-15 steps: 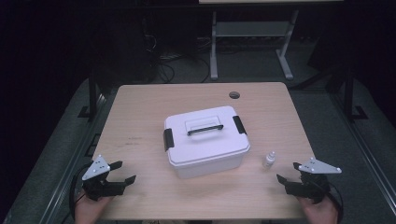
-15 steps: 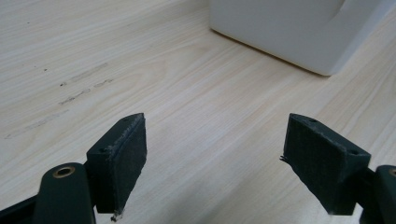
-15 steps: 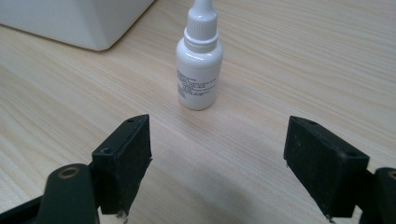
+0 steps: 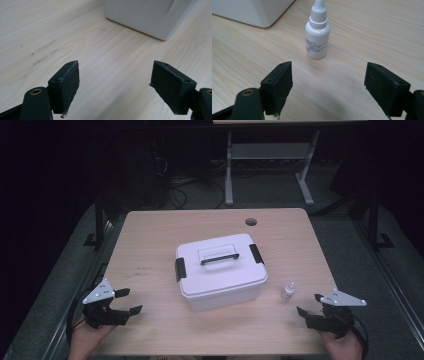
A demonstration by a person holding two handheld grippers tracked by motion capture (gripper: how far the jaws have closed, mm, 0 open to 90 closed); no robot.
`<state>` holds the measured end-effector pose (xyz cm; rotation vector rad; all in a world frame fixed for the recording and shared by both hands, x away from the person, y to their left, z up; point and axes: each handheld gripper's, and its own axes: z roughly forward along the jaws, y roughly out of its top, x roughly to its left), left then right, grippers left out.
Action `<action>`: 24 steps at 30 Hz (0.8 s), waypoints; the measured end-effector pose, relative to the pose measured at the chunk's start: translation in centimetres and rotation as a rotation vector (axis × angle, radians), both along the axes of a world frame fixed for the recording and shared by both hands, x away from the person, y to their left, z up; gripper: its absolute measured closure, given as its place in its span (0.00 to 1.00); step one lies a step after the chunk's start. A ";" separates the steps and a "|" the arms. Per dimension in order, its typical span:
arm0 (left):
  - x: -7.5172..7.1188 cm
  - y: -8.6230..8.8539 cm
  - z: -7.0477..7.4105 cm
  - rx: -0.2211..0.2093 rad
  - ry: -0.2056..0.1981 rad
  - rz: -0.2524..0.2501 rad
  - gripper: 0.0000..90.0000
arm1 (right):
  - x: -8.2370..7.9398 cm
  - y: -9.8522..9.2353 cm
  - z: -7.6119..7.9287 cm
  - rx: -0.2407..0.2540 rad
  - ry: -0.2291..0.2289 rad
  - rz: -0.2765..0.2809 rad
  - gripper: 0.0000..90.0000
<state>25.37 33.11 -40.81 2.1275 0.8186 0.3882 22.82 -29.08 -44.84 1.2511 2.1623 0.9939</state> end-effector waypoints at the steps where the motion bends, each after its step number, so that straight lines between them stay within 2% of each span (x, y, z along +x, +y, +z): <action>1: 0.1 -0.1 0.3 0.004 0.003 -0.011 0.24 | 0.0 0.1 -0.1 -0.001 0.003 0.003 0.24; 7: 0.7 -0.3 2.0 0.032 0.023 -0.067 0.24 | 0.1 0.2 0.0 0.002 0.001 0.008 0.24; 11: 1.0 -0.4 3.2 0.031 0.038 -0.094 0.24 | 0.0 0.2 0.0 0.004 -0.006 0.010 0.24; 14: 1.1 -0.8 4.9 0.064 0.030 -0.124 0.23 | 0.1 0.4 -0.1 0.003 -0.001 0.019 0.24; 16: 1.2 -0.9 5.3 0.075 0.032 -0.133 0.23 | 0.1 0.5 0.0 -0.001 -0.003 0.019 0.24; 20: 1.7 -2.1 7.6 0.124 0.034 -0.167 0.23 | 0.1 0.6 0.1 0.001 -0.008 0.022 0.24; 22: 1.8 -2.4 8.0 0.132 0.032 -0.177 0.23 | 0.1 0.6 0.1 0.001 -0.008 0.023 0.24; 24: 2.1 -3.1 9.0 0.154 0.028 -0.198 0.24 | 0.2 0.5 0.0 0.009 -0.007 0.029 0.24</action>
